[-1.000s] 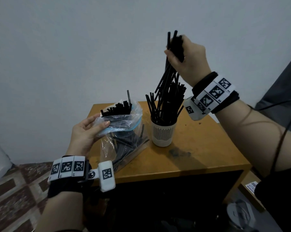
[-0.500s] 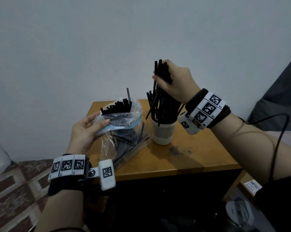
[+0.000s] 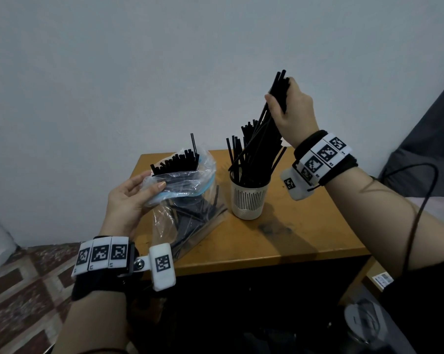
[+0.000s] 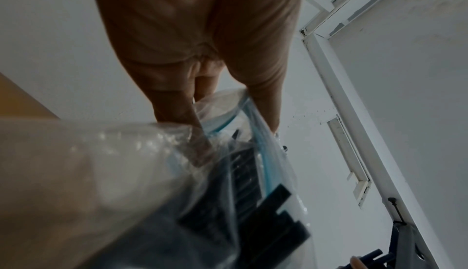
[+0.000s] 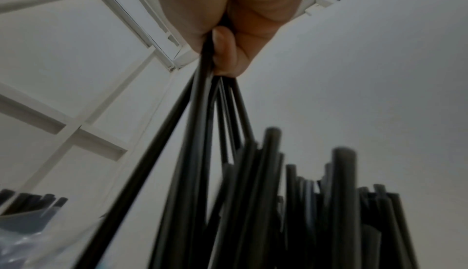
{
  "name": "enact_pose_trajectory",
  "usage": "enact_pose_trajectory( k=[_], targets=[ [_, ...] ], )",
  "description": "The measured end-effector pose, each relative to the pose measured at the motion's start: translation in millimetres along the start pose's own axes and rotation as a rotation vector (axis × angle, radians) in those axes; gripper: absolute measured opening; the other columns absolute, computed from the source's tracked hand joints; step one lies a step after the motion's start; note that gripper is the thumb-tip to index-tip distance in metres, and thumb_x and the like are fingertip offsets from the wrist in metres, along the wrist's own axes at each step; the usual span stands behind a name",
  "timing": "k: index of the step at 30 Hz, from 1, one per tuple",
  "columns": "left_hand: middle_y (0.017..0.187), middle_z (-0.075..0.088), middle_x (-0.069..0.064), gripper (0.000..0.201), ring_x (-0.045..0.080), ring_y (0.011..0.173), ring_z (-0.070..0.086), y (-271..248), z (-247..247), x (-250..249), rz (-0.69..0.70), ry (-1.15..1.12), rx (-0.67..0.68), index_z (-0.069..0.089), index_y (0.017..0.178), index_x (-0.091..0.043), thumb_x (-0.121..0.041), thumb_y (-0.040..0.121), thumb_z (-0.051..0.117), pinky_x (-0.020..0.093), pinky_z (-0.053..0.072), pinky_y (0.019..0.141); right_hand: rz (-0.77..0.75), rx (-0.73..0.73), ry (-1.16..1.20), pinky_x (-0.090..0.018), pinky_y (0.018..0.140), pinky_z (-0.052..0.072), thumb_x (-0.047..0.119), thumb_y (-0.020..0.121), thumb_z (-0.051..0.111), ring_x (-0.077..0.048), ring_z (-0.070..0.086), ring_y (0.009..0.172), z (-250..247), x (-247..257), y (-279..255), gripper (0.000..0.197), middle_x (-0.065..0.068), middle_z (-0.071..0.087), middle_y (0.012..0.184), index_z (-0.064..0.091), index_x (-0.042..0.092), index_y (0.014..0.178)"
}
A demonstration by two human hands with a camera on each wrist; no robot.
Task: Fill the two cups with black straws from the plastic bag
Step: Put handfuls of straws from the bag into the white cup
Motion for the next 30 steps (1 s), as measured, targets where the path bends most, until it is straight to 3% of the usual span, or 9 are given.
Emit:
enact_pose_trajectory(
  k=[4, 7, 9, 11, 15, 22, 30],
  targets=[
    [0.099, 0.065, 0.007, 0.033, 0.008, 0.067, 0.071, -0.3, 1.5, 0.5, 0.009, 0.007, -0.001, 0.062, 0.099, -0.016, -0.003, 0.071, 0.072, 0.024, 0.060, 0.064, -0.031, 0.026, 0.000, -0.014, 0.058, 0.032, 0.017, 0.095, 0.053, -0.018, 0.051, 0.069, 2.9, 0.2, -0.6, 0.029, -0.004, 0.056, 0.082, 0.050, -0.009, 0.109],
    [0.097, 0.066, 0.005, 0.029, 0.007, 0.066, 0.071, -0.2, 1.4, 0.6, 0.012, 0.017, -0.004, 0.061, 0.099, -0.016, 0.001, 0.077, 0.069, 0.025, 0.059, 0.065, -0.071, 0.093, -0.013, -0.015, 0.057, 0.033, 0.018, 0.095, 0.054, -0.019, 0.052, 0.070, 12.2, 5.1, -4.5, 0.032, -0.016, 0.063, 0.088, 0.048, -0.010, 0.111],
    [0.096, 0.066, 0.005, 0.029, 0.007, 0.067, 0.071, 0.3, 0.5, 0.6, 0.013, 0.020, -0.006, 0.062, 0.099, -0.016, 0.001, 0.077, 0.069, 0.025, 0.059, 0.065, -0.089, 0.118, -0.013, -0.009, 0.055, 0.036, 0.018, 0.095, 0.054, -0.018, 0.052, 0.070, 15.2, 7.7, -6.8, 0.032, -0.020, 0.064, 0.091, 0.048, -0.009, 0.112],
    [0.096, 0.067, 0.005, 0.030, 0.008, 0.067, 0.071, 0.5, -0.3, 0.2, 0.011, 0.019, -0.008, 0.062, 0.099, -0.016, 0.000, 0.076, 0.070, 0.025, 0.059, 0.064, -0.091, 0.106, 0.002, -0.001, 0.056, 0.036, 0.016, 0.095, 0.054, -0.017, 0.052, 0.071, 12.9, 8.4, -7.9, 0.032, -0.017, 0.063, 0.092, 0.047, -0.010, 0.114],
    [0.096, 0.066, 0.005, 0.029, 0.008, 0.066, 0.071, -0.3, 0.1, -0.4, 0.010, 0.021, -0.010, 0.062, 0.099, -0.016, 0.001, 0.077, 0.069, 0.025, 0.059, 0.064, -0.084, 0.030, 0.052, -0.001, 0.059, 0.036, 0.015, 0.095, 0.053, -0.016, 0.051, 0.068, -0.9, 6.0, -8.3, 0.031, -0.002, 0.055, 0.088, 0.047, -0.009, 0.114],
    [0.095, 0.066, 0.004, 0.028, 0.006, 0.065, 0.070, -1.7, 4.6, -2.0, 0.021, 0.024, 0.002, 0.061, 0.099, -0.016, 0.002, 0.078, 0.068, 0.023, 0.059, 0.063, -0.125, -0.037, 0.062, -0.001, 0.060, 0.038, 0.015, 0.094, 0.053, -0.017, 0.053, 0.068, -15.0, 1.5, -9.8, 0.031, -0.001, 0.055, 0.086, 0.049, -0.011, 0.111],
    [0.095, 0.067, 0.006, 0.030, 0.008, 0.066, 0.071, -0.8, 7.8, -1.7, 0.027, 0.014, 0.016, 0.062, 0.101, -0.015, 0.001, 0.077, 0.069, 0.020, 0.058, 0.059, -0.144, 0.054, 0.129, -0.004, 0.060, 0.043, 0.015, 0.095, 0.054, -0.011, 0.056, 0.069, 1.9, 11.4, -17.5, 0.029, 0.001, 0.058, 0.092, 0.049, -0.007, 0.112]
  ],
)
Point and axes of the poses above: each hand's wrist, its own y-axis towards the middle knuckle, its own z-axis out of the palm, x = y × z, the point moved 10 cm from there along y, towards the middle knuckle
